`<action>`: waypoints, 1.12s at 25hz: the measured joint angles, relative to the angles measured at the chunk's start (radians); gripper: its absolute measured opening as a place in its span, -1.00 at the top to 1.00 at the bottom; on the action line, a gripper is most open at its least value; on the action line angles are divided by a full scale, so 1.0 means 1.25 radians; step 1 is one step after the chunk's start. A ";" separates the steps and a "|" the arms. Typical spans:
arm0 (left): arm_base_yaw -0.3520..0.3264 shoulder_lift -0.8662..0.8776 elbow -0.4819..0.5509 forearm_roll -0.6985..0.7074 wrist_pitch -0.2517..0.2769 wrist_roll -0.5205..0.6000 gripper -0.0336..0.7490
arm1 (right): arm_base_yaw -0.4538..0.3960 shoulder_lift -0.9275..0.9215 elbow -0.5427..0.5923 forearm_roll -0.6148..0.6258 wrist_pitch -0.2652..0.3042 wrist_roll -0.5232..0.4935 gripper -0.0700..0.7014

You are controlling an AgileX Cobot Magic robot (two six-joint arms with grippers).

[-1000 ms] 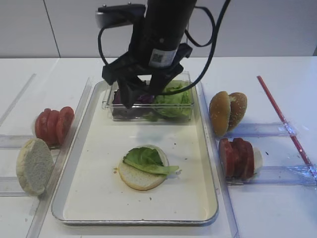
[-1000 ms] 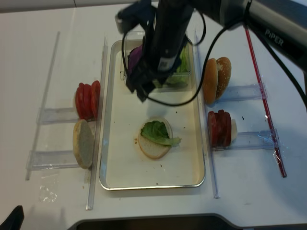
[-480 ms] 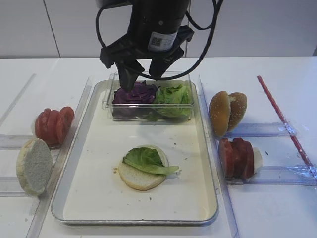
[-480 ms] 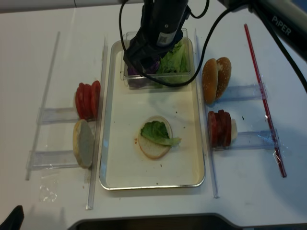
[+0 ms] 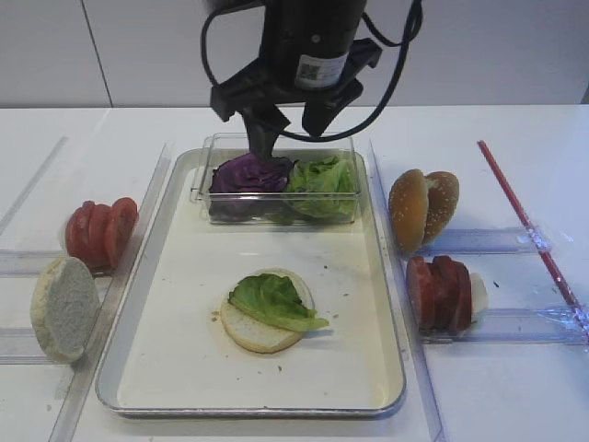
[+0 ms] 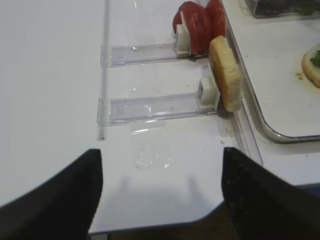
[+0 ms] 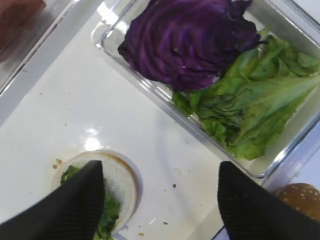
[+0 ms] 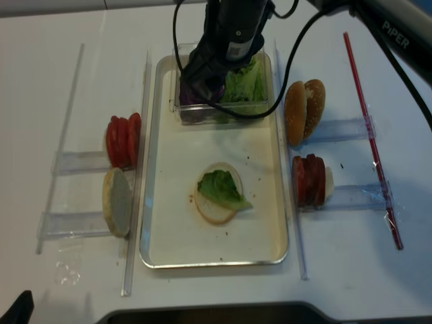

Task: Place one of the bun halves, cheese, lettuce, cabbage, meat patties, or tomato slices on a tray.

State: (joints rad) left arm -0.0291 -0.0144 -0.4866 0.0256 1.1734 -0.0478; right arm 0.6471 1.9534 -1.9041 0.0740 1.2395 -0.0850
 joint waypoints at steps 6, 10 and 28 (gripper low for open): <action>0.000 0.000 0.000 0.000 0.000 0.000 -0.37 | -0.103 -0.003 0.000 0.054 0.000 0.013 -0.53; 0.000 0.000 0.000 0.000 0.000 0.000 -0.37 | -0.175 -0.039 0.009 0.059 0.000 0.013 -0.51; 0.000 0.000 0.000 0.000 0.000 0.000 -0.37 | -0.468 -0.554 0.653 0.034 -0.020 0.014 -0.46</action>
State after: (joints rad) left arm -0.0291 -0.0144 -0.4866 0.0256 1.1734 -0.0478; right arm 0.0617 1.2609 -1.0874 0.1167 1.2140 -0.0677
